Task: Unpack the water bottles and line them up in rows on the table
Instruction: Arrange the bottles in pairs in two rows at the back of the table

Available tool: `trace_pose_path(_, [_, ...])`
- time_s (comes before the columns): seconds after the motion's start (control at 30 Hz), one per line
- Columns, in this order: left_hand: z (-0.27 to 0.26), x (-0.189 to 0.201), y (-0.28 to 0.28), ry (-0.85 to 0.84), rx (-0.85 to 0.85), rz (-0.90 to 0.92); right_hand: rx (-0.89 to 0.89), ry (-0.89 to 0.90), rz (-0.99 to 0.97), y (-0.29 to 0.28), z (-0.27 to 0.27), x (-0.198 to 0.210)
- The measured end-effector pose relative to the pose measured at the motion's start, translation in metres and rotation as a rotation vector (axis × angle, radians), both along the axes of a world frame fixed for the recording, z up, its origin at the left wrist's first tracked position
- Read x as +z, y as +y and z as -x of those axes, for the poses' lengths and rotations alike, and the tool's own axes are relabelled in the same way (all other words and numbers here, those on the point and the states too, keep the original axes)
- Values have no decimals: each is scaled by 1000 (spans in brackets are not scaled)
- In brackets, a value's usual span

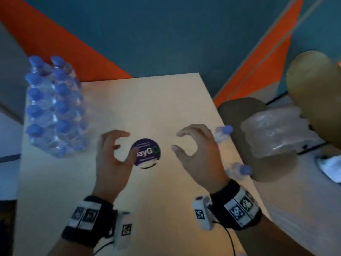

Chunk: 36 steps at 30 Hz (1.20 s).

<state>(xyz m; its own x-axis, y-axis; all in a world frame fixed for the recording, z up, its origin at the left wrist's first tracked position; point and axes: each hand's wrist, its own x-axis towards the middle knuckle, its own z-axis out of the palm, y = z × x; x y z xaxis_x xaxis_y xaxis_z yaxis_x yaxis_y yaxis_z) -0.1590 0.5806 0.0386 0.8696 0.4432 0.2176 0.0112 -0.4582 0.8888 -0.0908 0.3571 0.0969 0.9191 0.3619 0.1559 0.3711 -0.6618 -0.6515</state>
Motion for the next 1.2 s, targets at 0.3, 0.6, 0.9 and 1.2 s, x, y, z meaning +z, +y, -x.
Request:
trace_pose_path(0.3, [-137, -16, -191, 237, -583, 23, -235, 350, 349, -189, -25, -16])
trace_pose_path(0.6, [-184, -52, -246, 379, -522, -138, -123, 398, 291, -204, -17, -68])
trace_pose_path(0.9, [-49, -25, -142, 208, -188, 181, 22, 250, 74, -143, -17, -52])
trace_pose_path(1.2, [100, -30, 16, 208, 552, 139, 215, 264, -69, -10, 16, -39])
